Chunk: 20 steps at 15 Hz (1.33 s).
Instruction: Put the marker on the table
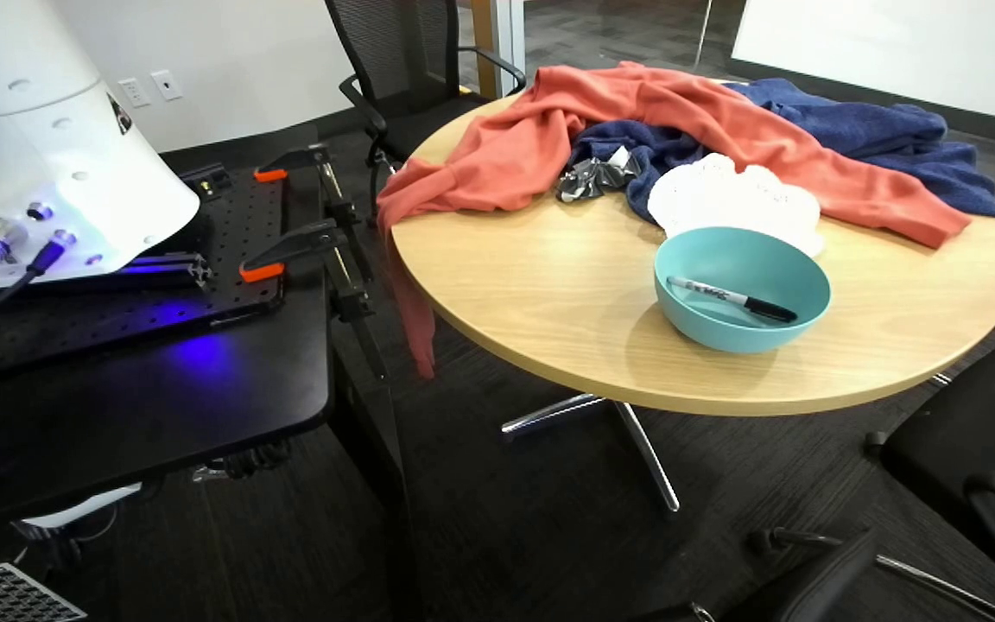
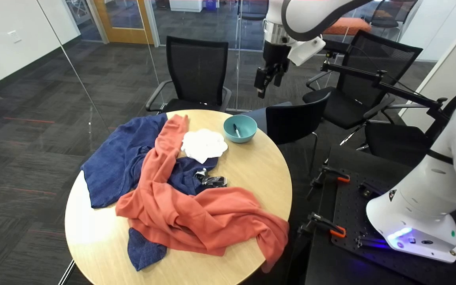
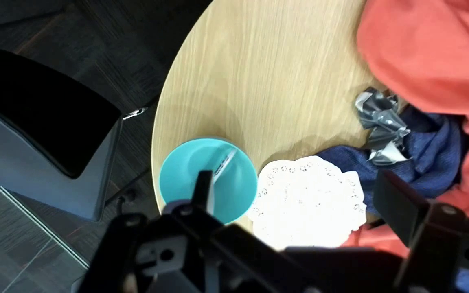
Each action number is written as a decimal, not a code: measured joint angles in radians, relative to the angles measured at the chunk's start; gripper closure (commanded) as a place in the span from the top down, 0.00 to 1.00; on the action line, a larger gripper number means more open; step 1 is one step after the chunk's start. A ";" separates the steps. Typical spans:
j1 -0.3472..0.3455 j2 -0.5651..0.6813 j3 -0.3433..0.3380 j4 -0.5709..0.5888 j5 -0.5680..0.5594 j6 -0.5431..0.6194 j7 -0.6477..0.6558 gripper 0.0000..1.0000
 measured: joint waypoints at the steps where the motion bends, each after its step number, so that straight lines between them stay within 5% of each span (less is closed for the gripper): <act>1: -0.006 0.047 -0.006 0.023 0.003 0.024 0.016 1.00; 13: -0.032 0.537 -0.034 0.215 0.150 0.281 0.173 1.00; 20: -0.039 0.594 -0.035 0.250 0.168 0.288 0.173 1.00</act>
